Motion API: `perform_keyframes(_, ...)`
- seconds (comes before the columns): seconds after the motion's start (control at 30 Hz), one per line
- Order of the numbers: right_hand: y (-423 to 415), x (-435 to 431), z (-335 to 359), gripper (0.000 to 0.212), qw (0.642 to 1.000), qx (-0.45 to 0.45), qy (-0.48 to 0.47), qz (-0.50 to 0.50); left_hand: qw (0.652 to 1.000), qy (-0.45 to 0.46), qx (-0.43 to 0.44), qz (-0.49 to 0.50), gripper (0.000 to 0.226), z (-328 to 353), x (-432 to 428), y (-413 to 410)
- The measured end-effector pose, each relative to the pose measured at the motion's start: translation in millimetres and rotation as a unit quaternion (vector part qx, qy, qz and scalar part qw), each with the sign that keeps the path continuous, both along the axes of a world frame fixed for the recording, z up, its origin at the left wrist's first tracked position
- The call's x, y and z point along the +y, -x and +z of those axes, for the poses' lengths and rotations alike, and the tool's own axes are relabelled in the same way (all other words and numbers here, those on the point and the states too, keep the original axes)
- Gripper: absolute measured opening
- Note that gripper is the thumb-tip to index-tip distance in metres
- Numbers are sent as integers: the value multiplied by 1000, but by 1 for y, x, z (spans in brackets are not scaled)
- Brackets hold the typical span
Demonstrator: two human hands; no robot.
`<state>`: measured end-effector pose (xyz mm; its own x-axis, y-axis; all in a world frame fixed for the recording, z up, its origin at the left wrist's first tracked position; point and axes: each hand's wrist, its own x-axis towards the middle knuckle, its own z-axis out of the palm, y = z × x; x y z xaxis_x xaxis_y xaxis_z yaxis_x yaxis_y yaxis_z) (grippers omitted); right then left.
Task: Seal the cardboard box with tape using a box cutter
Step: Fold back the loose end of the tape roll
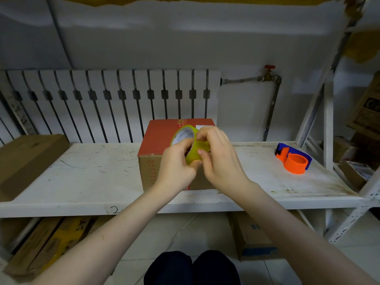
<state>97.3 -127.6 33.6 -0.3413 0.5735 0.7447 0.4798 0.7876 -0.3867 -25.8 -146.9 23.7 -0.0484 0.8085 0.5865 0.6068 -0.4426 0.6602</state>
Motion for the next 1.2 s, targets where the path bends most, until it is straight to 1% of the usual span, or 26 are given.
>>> perform_keyframes(0.13, 1, 0, -4, 21, 1000, 15, -6, -12, 999, -10, 30, 7, 31, 2, -2, -2)
perform_keyframes(0.2, 3, -1, -6, 21, 999, 28, -7, -20, 999, -14, 40, 11, 33, 3, -3, -1)
perform_keyframes(0.33, 4, 0, -3, 24, 999, 50, 20, 3, 999, -15, 49, 11, 30, 5, -3, 0)
perform_keyframes(0.43, 2, 2, 0, 28, 999, 27, 31, 17, 995, -12, 97, 16, 25, 5, -2, 6)
perform_keyframes(0.53, 3, 3, -4, 31, 998, 39, 46, 18, 991, -13, 134, 24, 26, 3, 0, 9)
perform_keyframes(0.67, 4, 3, -5, 33, 996, 60, 66, 15, 989, -17, 141, 25, 25, 3, 2, 8)
perform_keyframes(1.0, 5, 2, -1, 32, 997, 61, 48, 16, 990, -35, 132, 21, 20, 5, 0, 8)
perform_keyframes(1.2, 5, 0, 1, 27, 996, 73, 44, 13, 992, -46, 118, 8, 27, 10, 0, 7)
